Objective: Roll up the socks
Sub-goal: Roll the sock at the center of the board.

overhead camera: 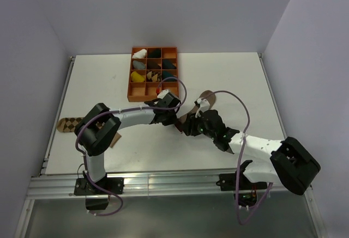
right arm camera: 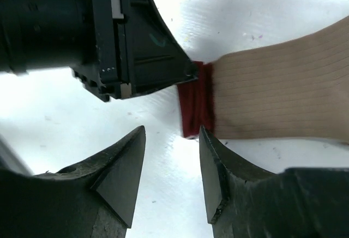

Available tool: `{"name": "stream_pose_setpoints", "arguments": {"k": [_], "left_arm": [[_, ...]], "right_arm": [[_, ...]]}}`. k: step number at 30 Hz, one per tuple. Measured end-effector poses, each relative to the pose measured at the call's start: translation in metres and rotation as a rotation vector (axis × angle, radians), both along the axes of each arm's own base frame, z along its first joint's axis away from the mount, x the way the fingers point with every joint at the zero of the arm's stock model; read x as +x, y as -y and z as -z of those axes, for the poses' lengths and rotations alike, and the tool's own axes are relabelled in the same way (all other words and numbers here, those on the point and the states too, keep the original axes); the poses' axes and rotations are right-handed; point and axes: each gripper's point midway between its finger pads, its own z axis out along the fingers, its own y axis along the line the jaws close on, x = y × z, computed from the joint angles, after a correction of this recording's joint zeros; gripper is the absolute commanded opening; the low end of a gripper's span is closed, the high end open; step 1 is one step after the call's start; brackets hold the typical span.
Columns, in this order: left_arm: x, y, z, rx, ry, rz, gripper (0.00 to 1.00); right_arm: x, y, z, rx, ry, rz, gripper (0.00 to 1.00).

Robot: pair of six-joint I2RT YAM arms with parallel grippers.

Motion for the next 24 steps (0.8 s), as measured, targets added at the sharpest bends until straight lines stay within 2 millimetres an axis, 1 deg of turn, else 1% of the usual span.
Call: {"name": "stream_pose_setpoints", "arguments": {"k": [3,7,10,19,24], "left_arm": [[-0.001,-0.005,-0.001,0.045,-0.002,0.022,0.0],[-0.003,-0.009,-0.001,0.072,-0.007,0.043,0.0],[-0.004,-0.011,-0.002,0.089,-0.011,0.056,0.0],[-0.006,-0.012,-0.002,0.105,-0.019,0.073,0.0],[-0.008,-0.011,-0.001,0.097,-0.029,0.079,0.0]], "right_arm": [[-0.003,-0.003,0.007,-0.077,0.051,-0.021,0.52],[-0.009,-0.007,0.021,-0.181,0.09,-0.058,0.51],[-0.012,-0.011,0.026,-0.233,0.126,-0.085,0.5],[-0.015,-0.027,0.029,-0.289,0.213,-0.138,0.48],[-0.013,-0.033,0.036,-0.315,0.226,-0.146,0.47]]}}
